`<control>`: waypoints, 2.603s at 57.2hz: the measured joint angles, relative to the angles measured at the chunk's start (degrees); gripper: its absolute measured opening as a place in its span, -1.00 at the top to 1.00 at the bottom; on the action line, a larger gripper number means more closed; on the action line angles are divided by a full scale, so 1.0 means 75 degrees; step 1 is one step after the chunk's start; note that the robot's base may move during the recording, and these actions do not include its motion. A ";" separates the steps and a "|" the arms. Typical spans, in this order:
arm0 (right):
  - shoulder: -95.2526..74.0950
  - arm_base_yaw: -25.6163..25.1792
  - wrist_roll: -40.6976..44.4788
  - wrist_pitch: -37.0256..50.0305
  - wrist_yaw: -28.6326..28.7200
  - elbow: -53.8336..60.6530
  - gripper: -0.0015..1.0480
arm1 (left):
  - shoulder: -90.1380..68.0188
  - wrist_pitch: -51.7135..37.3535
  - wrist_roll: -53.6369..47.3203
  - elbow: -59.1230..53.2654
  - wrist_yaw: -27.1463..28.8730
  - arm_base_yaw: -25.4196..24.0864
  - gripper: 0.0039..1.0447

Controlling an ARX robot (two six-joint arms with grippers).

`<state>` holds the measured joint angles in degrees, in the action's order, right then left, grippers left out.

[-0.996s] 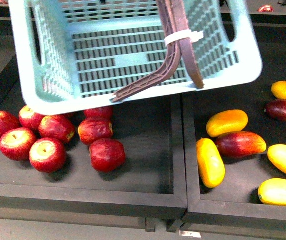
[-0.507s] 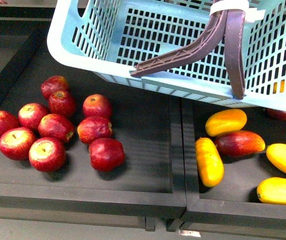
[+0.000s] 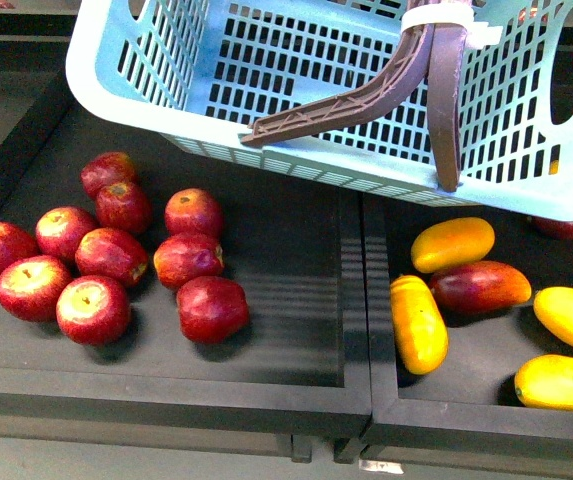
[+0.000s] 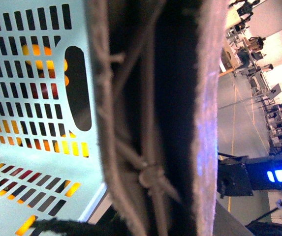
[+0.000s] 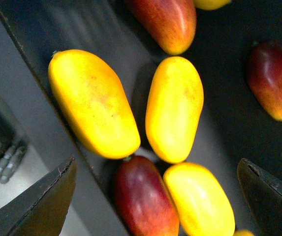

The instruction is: Pick mango and avocado into basket

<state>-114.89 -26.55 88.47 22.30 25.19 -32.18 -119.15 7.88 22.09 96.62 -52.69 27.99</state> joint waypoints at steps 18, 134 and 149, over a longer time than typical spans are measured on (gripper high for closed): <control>-0.1897 0.1011 -0.0128 0.1122 -0.0533 -0.1058 -0.83 | -0.0003 0.0000 0.0000 0.0000 -0.0035 0.0000 0.77; 0.4013 0.4261 -1.2473 0.0391 -0.2623 -0.1303 -0.16 | -0.0003 0.0000 -0.0003 0.0000 -0.0003 0.0003 0.78; 0.3958 0.4747 -1.3123 0.0574 -0.3057 -0.1300 -0.86 | -0.0009 0.0006 0.0009 0.0000 -0.0035 0.0006 0.78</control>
<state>-85.21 9.06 -9.96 26.61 2.26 -41.93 -119.22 7.92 22.15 96.62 -52.95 28.03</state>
